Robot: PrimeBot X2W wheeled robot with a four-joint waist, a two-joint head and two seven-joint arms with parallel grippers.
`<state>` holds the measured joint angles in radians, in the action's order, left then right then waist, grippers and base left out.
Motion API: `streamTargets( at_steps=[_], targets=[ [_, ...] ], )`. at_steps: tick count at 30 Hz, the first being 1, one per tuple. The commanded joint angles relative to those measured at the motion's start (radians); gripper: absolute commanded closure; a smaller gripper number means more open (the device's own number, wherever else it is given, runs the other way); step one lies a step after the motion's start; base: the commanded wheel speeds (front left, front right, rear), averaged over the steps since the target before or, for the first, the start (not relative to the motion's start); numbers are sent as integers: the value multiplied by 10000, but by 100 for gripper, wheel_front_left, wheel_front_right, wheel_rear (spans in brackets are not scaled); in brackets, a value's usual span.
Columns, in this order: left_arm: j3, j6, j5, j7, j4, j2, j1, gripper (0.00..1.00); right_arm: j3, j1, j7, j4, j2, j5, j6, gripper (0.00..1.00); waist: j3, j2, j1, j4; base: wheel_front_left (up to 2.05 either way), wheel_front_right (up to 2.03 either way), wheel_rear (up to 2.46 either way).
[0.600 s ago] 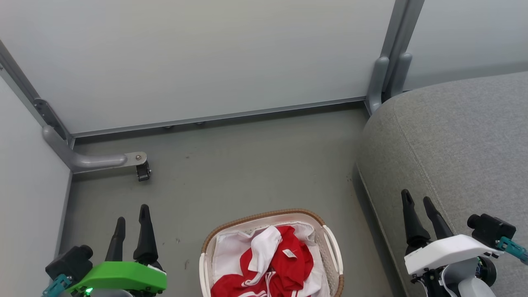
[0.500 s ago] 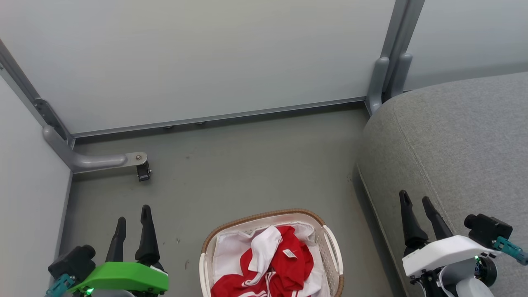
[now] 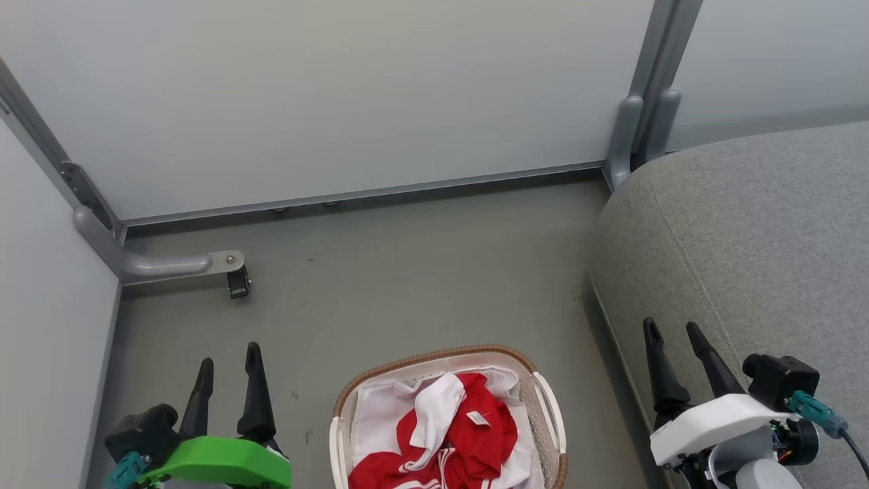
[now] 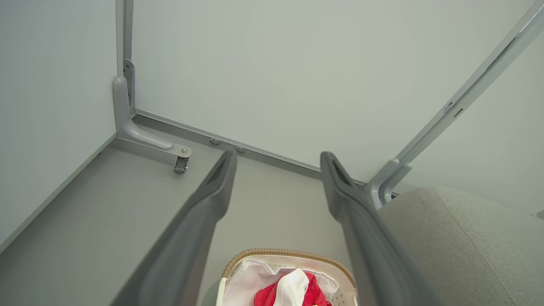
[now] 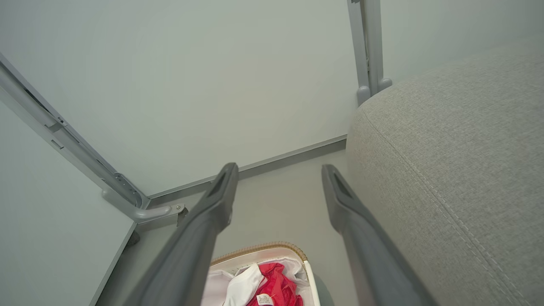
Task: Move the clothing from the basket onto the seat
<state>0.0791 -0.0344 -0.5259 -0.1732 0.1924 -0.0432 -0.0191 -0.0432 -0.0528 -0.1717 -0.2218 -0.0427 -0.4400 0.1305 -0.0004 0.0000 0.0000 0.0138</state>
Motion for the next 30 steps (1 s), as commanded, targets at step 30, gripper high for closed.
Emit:
streamTargets(
  at_steps=[30],
  targets=[
    [421, 261, 2412, -691, 369, -95, -159, 0, -378, 31, -717, 169, -90, 2730, 2, 0, 62, 0, 0, 103, 0, 0, 0]
  ],
)
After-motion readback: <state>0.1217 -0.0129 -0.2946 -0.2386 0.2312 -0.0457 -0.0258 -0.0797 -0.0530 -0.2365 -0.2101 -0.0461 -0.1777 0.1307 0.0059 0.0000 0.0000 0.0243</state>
